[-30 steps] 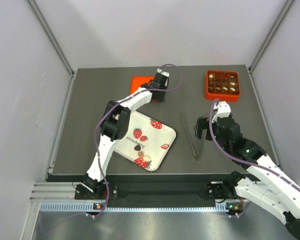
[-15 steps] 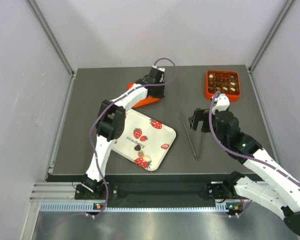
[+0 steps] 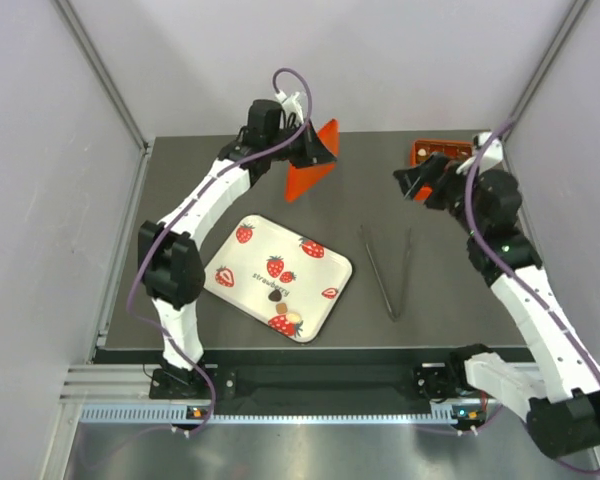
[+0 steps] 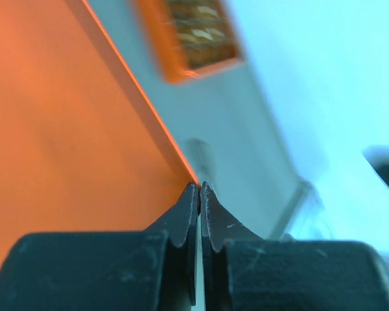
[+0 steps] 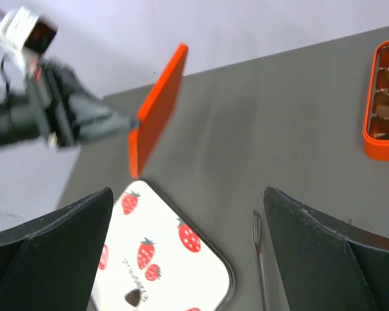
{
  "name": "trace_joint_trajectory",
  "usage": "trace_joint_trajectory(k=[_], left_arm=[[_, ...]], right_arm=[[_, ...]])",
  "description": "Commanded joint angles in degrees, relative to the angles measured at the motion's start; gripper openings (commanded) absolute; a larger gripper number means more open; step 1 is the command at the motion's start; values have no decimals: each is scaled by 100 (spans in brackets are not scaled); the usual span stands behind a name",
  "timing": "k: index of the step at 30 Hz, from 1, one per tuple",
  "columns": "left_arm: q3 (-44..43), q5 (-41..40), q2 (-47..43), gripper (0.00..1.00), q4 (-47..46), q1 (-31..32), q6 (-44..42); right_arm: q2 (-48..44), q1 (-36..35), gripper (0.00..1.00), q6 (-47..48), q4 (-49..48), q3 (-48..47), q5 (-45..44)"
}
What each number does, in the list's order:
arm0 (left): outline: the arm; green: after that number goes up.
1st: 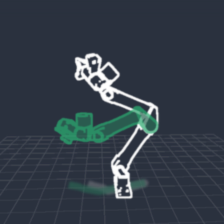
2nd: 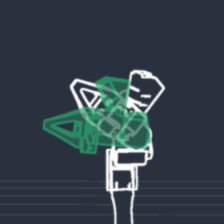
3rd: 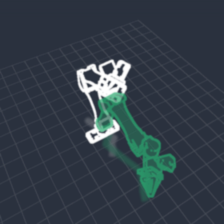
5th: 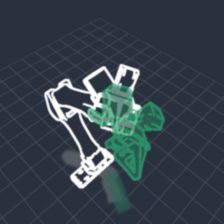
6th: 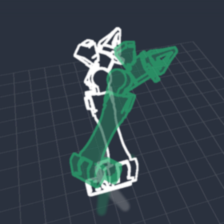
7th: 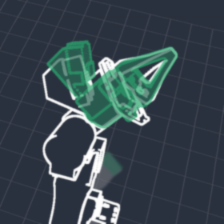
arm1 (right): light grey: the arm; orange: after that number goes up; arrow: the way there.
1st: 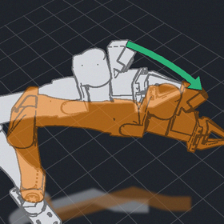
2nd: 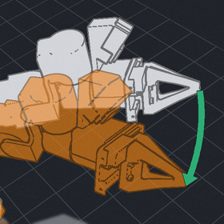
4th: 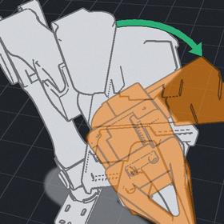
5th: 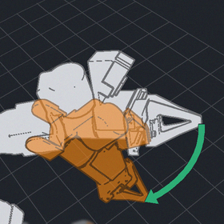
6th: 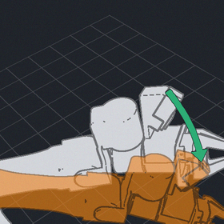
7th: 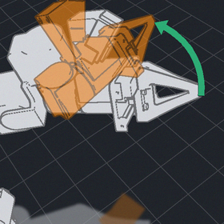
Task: Pack the chocolate
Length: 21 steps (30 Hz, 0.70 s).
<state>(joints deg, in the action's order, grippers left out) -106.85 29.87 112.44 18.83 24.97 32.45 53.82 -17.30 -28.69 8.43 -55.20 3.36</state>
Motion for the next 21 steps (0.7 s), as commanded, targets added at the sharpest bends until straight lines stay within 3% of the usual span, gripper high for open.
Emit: trace_joint_trajectory(k=[1,3,4,9,10,13,14,17,21], left_arm=[[793,1547,-739,0,-1073,60,586],[1164,1959,-1012,0,-1520,60,868],[1427,2040,-1240,0,-1592,52,938],[1948,2427,-1839,0,-1664,60,1202],[1983,2575,-1979,0,-1489,52,1203],[1922,2779,-2173,0,-1041,52,1054],[1887,2753,-2235,0,-543,60,949],[1720,2656,-2402,0,276,60,378],[1694,2700,-2525,0,604,60,315]], right_arm=[[435,815,99,-682,-368,-780,1848],[699,956,100,-245,-577,-930,2404],[795,965,100,401,-701,-914,2755],[928,1298,100,1689,-1728,-510,3671],[946,1421,100,1821,-2487,-248,4229],[1095,1938,100,1491,-4246,428,5234],[1174,2002,100,1402,-5462,579,5846],[1271,2029,100,1541,-7234,1081,6535],[1447,1889,100,1751,-7285,862,7292]])
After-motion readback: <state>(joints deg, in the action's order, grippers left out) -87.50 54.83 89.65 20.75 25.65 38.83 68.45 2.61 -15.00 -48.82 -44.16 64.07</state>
